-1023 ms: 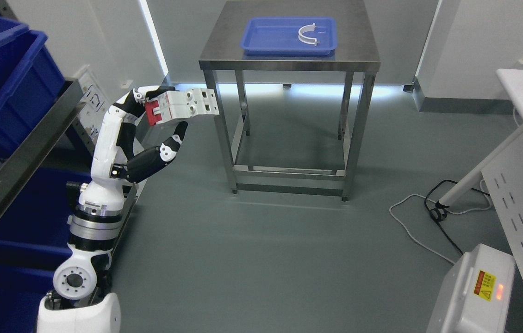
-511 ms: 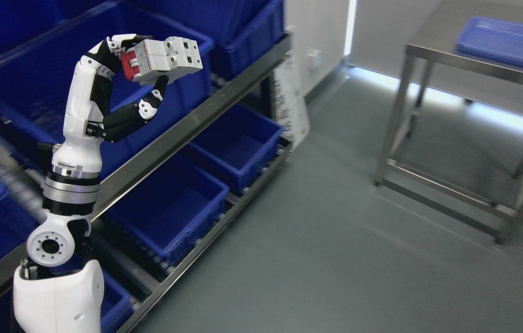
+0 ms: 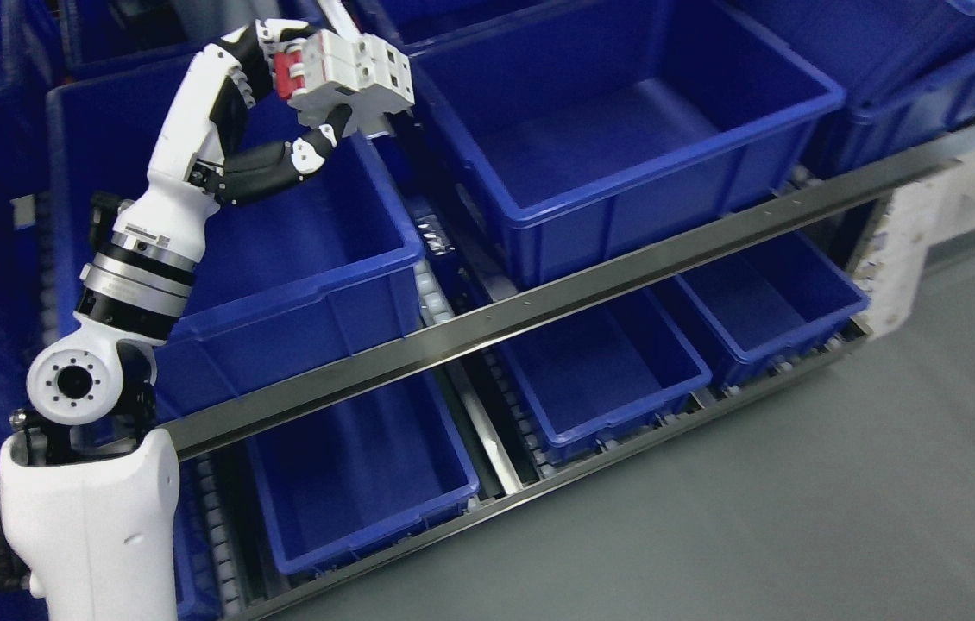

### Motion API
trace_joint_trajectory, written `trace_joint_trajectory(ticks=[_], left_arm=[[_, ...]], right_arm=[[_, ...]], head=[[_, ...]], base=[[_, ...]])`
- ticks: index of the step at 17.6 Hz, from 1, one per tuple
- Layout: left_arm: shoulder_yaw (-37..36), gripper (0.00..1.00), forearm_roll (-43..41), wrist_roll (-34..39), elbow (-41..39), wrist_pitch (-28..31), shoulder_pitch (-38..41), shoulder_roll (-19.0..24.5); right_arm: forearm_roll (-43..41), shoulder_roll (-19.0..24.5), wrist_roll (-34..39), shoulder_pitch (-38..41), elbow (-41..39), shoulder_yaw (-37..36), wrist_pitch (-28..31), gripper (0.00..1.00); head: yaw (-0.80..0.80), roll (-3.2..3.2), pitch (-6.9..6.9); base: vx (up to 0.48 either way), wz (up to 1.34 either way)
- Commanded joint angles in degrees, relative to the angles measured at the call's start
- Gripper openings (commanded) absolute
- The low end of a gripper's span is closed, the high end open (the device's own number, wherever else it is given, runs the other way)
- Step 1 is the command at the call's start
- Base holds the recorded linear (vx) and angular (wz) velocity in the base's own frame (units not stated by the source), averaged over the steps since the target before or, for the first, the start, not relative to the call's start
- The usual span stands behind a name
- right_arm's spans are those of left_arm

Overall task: Place circuit breaker on shelf
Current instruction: 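Carry the breaker in the left hand while turning to the bin shelf, then lower the breaker into the upper blue bin with the left hand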

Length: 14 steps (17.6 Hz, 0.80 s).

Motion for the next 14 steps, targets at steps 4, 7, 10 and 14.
trace_joint_trajectory(ticks=[4, 7, 10, 14], left_arm=[[-3.85, 0.07, -17.31, -8.67, 11.02, 6.24, -5.22, 7.0], [-4.37, 0.07, -22.5, -8.32, 20.85, 6.15, -11.19, 6.03], [-8.15, 0.07, -23.74, -6.4, 32.02, 5.71, -18.74, 5.15], [-13.86, 0.08, -23.74, -2.09, 50.82, 3.18, -27.8, 2.17]], right_arm=[[0.0, -1.0, 0.0, 0.02, 0.08, 1.14, 14.09, 1.0], [0.0, -1.0, 0.0, 0.02, 0.0, 1.14, 14.09, 1.0], [0.0, -1.0, 0.0, 0.02, 0.0, 1.14, 14.09, 1.0], [0.0, -1.0, 0.0, 0.02, 0.0, 1.14, 14.09, 1.0]], head=[[0.0, 0.0, 0.0], [0.0, 0.0, -0.01], [0.0, 0.0, -0.01], [0.0, 0.0, -0.01]], base=[[0.146, 0.58], [0.13, 0.3], [0.136, 0.18], [0.09, 0.05]])
